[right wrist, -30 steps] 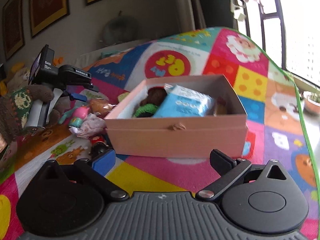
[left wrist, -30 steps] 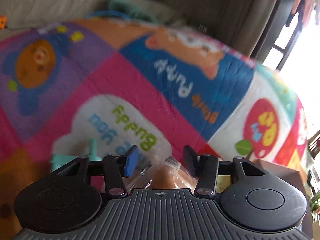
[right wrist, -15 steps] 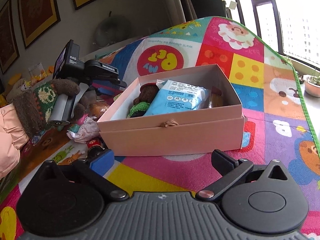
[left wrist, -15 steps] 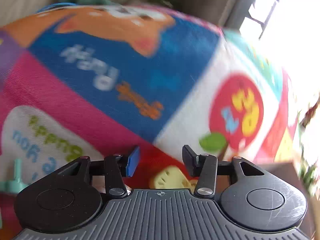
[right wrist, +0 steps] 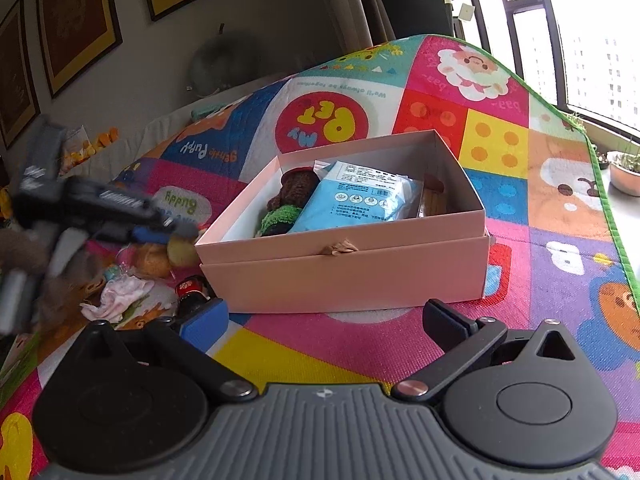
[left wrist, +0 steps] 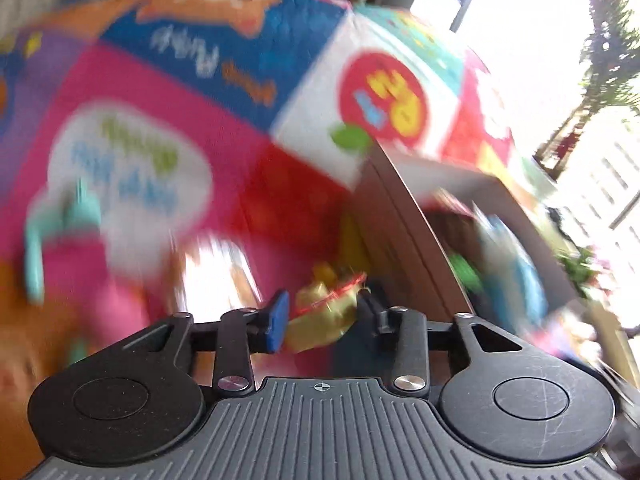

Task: Organize objects
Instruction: 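Withdraw the left gripper from the box and move toward the bread roll, then grasp the wrapped bread roll with the left gripper while the right grasps the teal crank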

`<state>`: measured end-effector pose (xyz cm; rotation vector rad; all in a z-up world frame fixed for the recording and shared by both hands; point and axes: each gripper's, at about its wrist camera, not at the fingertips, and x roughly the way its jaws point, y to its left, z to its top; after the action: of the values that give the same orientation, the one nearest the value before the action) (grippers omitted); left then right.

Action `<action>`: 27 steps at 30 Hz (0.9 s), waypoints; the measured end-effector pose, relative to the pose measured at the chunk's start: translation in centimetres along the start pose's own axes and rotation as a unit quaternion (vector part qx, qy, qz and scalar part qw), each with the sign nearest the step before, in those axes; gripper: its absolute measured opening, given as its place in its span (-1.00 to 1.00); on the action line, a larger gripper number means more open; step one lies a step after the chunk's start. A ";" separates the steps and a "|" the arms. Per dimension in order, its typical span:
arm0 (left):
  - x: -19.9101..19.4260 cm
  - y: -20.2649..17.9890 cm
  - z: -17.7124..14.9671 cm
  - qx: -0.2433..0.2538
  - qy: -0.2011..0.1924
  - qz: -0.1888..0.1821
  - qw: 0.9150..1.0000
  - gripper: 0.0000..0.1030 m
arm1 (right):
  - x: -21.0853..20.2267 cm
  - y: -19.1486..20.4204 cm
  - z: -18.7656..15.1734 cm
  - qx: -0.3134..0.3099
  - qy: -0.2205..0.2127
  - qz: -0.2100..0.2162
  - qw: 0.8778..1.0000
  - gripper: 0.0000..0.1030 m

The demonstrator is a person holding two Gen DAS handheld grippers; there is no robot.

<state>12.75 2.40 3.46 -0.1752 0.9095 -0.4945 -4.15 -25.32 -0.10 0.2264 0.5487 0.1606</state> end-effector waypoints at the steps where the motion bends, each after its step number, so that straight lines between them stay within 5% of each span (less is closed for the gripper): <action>1: -0.6 -0.2 -1.4 0.000 0.015 -0.007 1.000 -0.27 | 0.0 0.1 0.0 -0.002 -0.001 -0.001 1.000 1.00; 8: -6.3 -2.9 -9.4 0.050 0.009 -0.059 0.997 -0.31 | 0.0 0.7 -0.1 -0.022 0.001 -0.012 1.000 1.00; 14: -6.8 -4.3 -12.6 0.090 -0.003 0.035 0.995 -0.31 | 1.4 0.9 -0.2 -0.013 0.054 -0.017 0.998 1.00; 20: -5.4 -5.7 -13.1 0.115 -0.029 0.081 0.990 -0.26 | 1.6 -0.3 -0.4 0.050 0.062 -0.006 0.997 1.00; 24: -4.6 -7.6 -14.0 0.151 -0.039 0.114 0.981 -0.10 | 1.8 0.0 -0.4 0.033 0.075 -0.006 0.997 1.00; 27: -4.4 -7.6 -13.8 0.137 -0.039 0.117 0.983 -0.06 | 1.9 0.4 -0.4 0.012 0.083 -0.012 0.996 1.00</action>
<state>-2.97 -1.28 0.84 0.1600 0.7642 -0.3860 -2.74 -24.45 -1.26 0.2309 0.7194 0.1509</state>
